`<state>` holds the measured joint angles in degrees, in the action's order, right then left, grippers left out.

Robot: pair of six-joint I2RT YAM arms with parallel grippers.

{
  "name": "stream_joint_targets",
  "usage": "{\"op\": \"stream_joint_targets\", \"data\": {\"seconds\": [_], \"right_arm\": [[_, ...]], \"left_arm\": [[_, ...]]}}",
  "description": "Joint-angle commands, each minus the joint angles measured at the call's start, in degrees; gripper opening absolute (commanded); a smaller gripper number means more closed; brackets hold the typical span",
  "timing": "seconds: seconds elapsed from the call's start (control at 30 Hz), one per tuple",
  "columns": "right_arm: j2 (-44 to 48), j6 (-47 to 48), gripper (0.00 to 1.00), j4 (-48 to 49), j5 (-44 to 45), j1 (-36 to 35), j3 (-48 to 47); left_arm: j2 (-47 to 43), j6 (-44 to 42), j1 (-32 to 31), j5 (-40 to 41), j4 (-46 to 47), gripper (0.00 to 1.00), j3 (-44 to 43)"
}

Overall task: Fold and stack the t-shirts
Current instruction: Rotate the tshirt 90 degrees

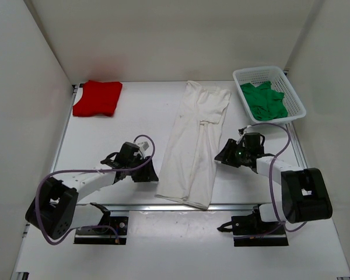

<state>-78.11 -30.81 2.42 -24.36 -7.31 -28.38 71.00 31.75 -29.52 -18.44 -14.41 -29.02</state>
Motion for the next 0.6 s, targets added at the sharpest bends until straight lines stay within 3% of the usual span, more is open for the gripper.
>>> {"op": "stream_joint_targets", "data": {"seconds": [0.0, 0.07, 0.23, 0.3, 0.33, 0.4, 0.47, 0.57], "right_arm": [[-0.63, 1.45, 0.43, 1.88, -1.04, 2.30, -0.79], [-4.22, 1.36, 0.43, 1.89, -0.25, 1.95, -3.78], [-15.48, -2.05, 0.37, 5.58, 3.00, 1.86, -11.59], [-18.99, -2.94, 0.34, 6.99, 2.65, 2.56, -14.94], [-22.15, -2.94, 0.30, 6.12, 3.09, 2.74, -17.65], [-27.35, -1.37, 0.12, 3.67, -0.23, 2.39, -26.33], [-32.70, 0.47, 0.03, 0.15, -1.13, 1.26, -32.66], [-37.98, 3.82, 0.00, -7.41, -1.39, -1.56, -42.86]], "left_arm": [[2.29, 1.39, -1.94, -1.96, 4.83, 0.57, 1.68], [4.40, 1.04, -3.00, -0.82, 5.18, 0.56, 1.24], [8.19, 0.60, -3.35, -2.57, 6.41, 0.43, -0.17], [8.27, 0.51, -4.05, -2.22, 6.77, 0.31, 0.10], [7.58, 0.77, -3.97, -2.31, 7.38, 0.25, 0.62], [6.26, 2.08, -3.27, -2.83, 7.82, 0.17, 1.76], [3.81, 3.32, -2.39, -3.18, 8.44, 0.14, 3.78], [0.55, 4.11, -1.60, -2.92, 8.35, 0.12, 5.10]]}}
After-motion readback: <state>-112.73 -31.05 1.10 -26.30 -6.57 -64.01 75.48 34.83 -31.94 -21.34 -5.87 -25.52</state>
